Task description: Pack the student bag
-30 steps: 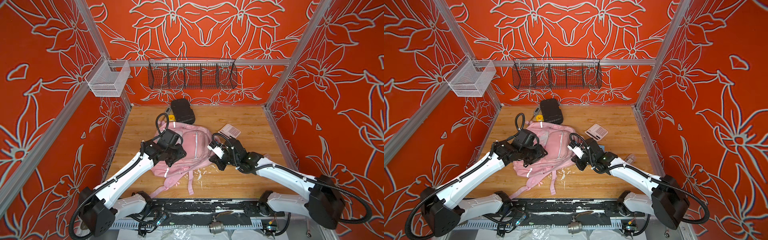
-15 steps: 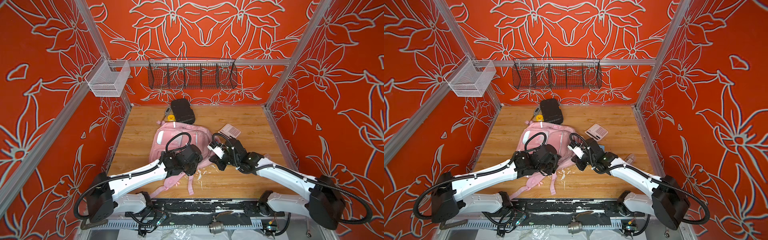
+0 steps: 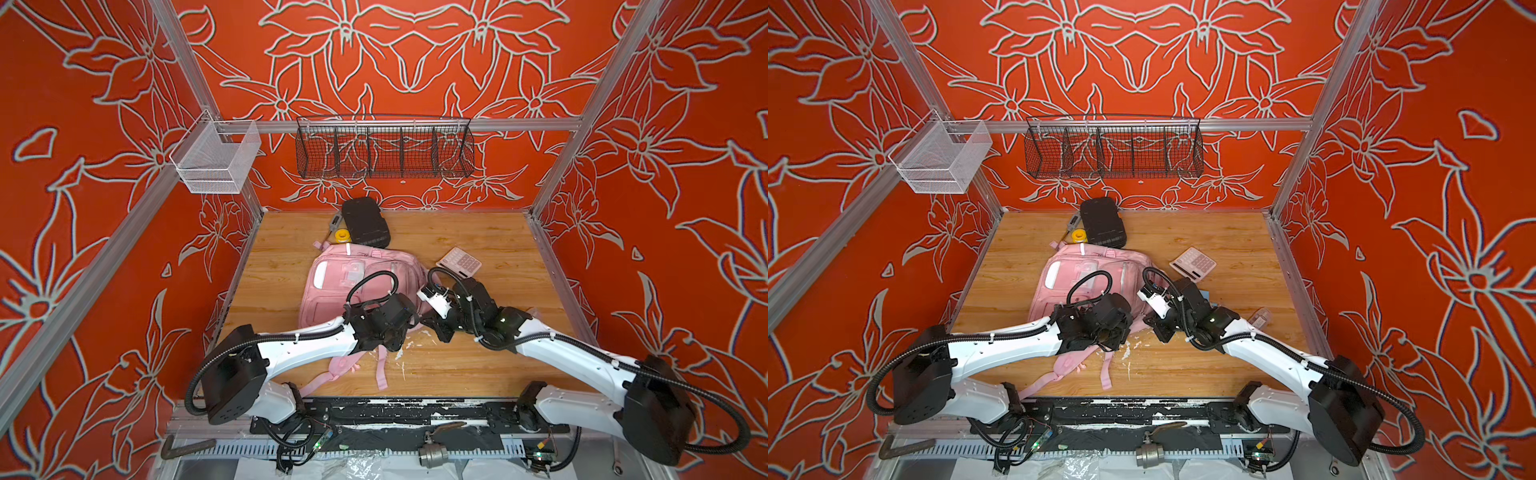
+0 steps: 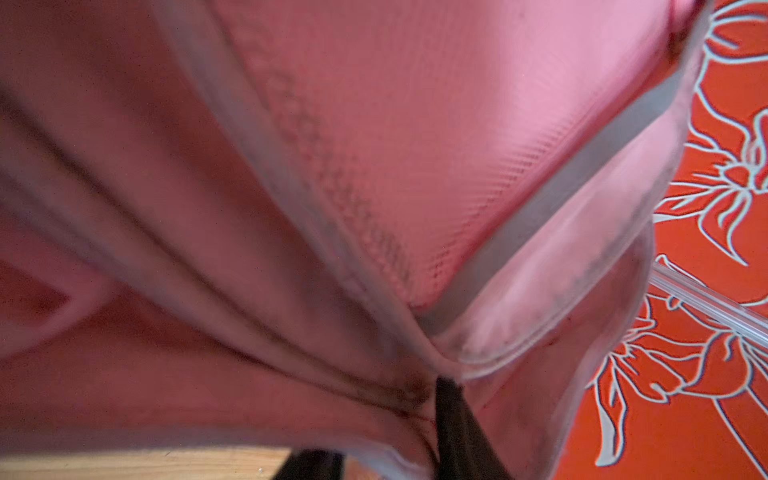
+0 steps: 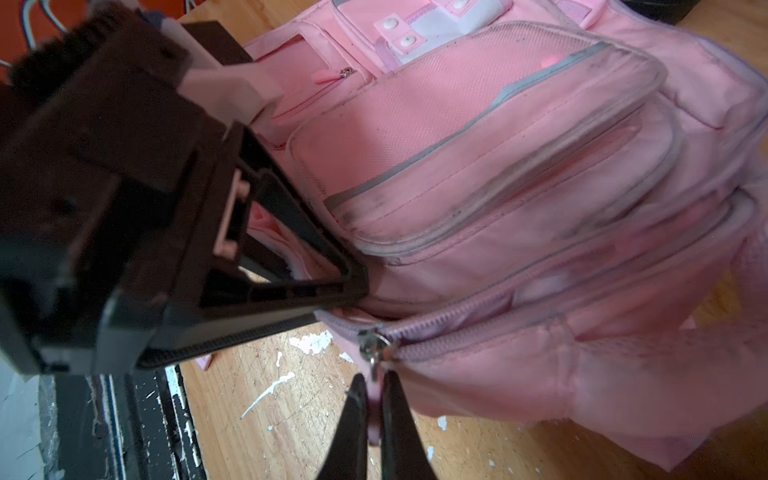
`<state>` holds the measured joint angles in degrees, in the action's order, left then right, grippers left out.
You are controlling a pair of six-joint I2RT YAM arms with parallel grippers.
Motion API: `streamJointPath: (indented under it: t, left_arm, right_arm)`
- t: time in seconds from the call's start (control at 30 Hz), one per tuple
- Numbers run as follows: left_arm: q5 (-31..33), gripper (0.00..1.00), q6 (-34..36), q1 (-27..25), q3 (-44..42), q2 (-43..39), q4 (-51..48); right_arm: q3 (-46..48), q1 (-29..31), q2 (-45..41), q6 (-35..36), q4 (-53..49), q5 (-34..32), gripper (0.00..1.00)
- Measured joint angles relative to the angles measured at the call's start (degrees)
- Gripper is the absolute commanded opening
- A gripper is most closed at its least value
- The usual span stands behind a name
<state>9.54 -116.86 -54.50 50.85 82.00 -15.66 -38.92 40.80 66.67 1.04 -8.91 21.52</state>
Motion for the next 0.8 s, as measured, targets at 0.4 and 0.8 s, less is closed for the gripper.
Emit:
streamJointPath:
  t: [0.4, 0.8]
  left_arm:
    - [-3.21, 0.00, 1.22, 4.24, -1.18, -15.23, -10.64]
    - [-7.19, 0.00, 9.29, 10.32, -5.92, -30.73, -19.02]
  right_arm:
    - [-5.38, -7.87, 2.43, 1.20, -0.26, 3.61, 0.00]
    - [-18.60, -15.02, 21.62, 2.03, -1.11, 12.66, 0.00]
